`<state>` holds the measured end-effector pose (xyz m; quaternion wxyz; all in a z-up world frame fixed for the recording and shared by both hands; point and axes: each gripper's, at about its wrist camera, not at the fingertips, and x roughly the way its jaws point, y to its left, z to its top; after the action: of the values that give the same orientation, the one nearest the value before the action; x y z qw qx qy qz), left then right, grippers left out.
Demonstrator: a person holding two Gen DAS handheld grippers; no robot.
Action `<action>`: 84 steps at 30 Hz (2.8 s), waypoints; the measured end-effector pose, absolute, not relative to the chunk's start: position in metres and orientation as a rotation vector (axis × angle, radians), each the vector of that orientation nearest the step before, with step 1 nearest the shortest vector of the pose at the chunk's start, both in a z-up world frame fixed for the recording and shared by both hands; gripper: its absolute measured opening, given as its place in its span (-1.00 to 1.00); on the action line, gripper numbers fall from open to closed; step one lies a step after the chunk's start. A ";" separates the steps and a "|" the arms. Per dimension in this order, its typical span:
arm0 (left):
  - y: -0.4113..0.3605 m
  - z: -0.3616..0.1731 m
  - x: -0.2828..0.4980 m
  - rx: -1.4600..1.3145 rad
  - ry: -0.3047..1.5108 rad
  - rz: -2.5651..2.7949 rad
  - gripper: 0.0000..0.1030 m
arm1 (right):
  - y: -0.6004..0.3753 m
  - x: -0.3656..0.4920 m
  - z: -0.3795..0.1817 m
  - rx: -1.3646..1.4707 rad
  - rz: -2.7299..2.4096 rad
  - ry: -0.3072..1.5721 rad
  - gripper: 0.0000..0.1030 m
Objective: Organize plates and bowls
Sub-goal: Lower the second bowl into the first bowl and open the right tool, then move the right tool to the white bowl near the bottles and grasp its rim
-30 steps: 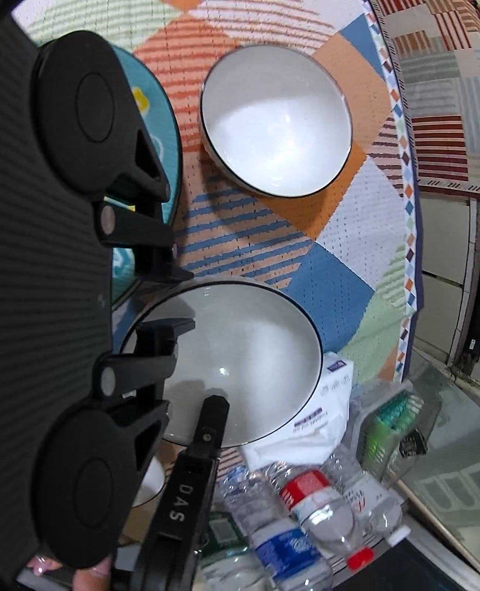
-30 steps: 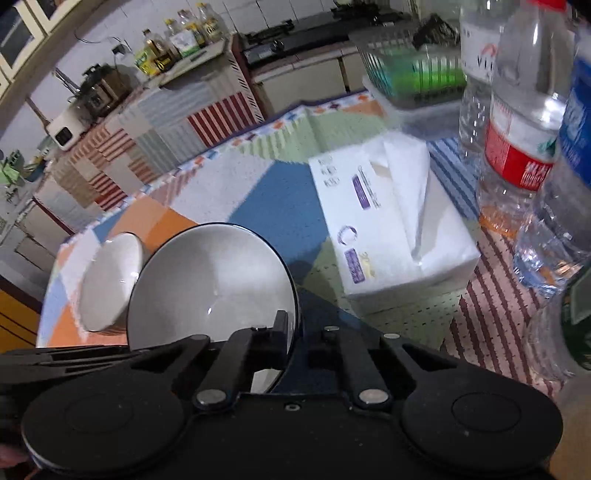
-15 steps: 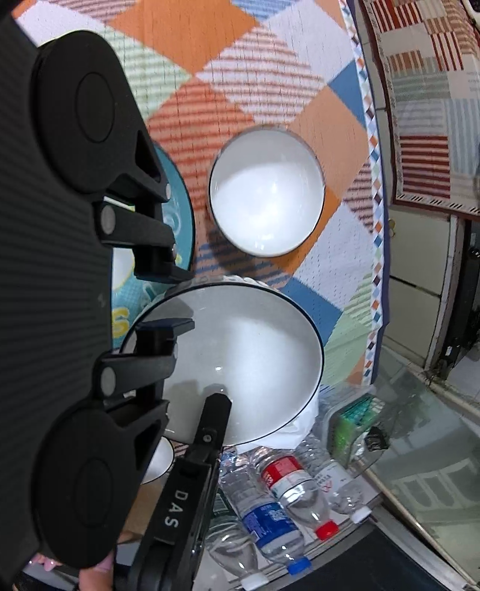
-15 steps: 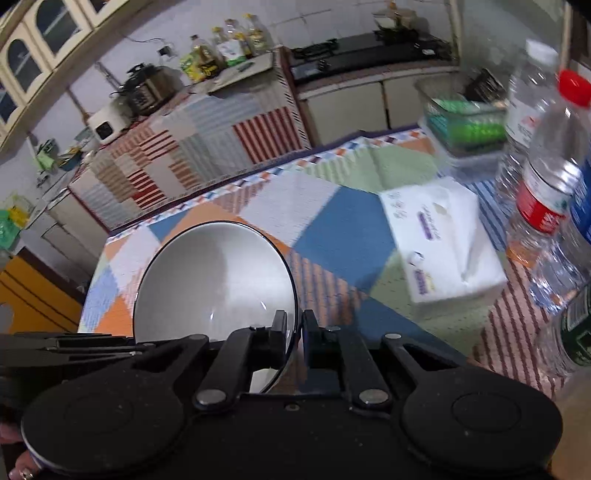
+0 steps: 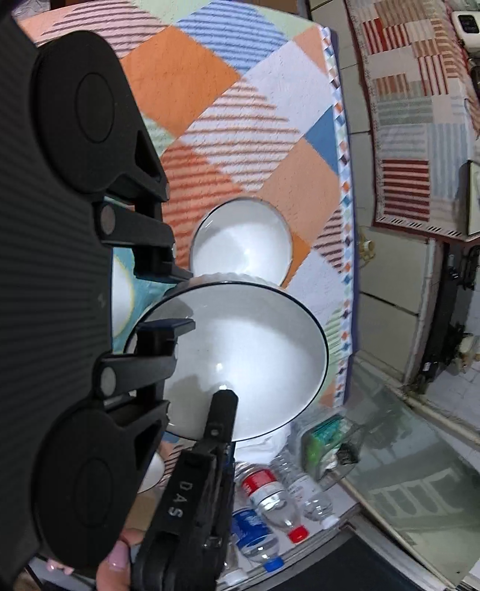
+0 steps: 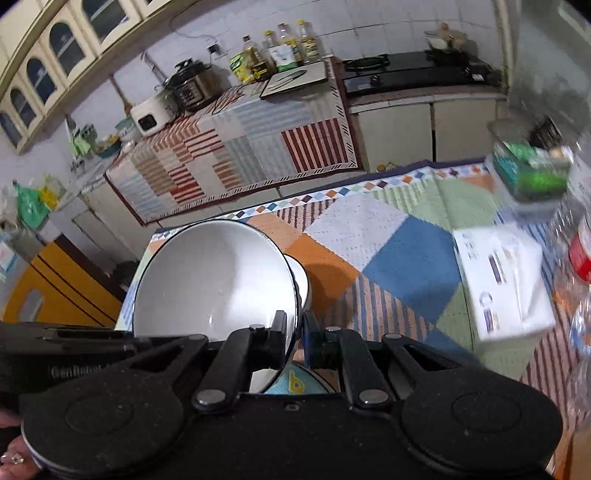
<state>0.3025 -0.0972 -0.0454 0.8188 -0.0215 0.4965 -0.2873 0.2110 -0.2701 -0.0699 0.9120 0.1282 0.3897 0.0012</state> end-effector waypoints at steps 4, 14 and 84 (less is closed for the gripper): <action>-0.083 -0.052 0.321 -0.103 1.070 -0.599 -0.65 | -0.253 0.232 -0.063 0.141 0.031 0.818 -0.77; -0.076 -0.088 0.360 -0.191 1.168 -0.536 -0.66 | -0.233 0.285 -0.071 -0.007 0.056 0.822 -0.78; -0.113 -0.030 0.287 0.142 1.042 -0.665 -0.58 | -0.280 0.147 -0.076 -0.004 -0.087 0.651 -0.54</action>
<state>0.2866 -0.1134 -0.0304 0.8126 0.0666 0.4880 -0.3116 0.1470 -0.2804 -0.0763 0.9466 -0.0018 0.3196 -0.0426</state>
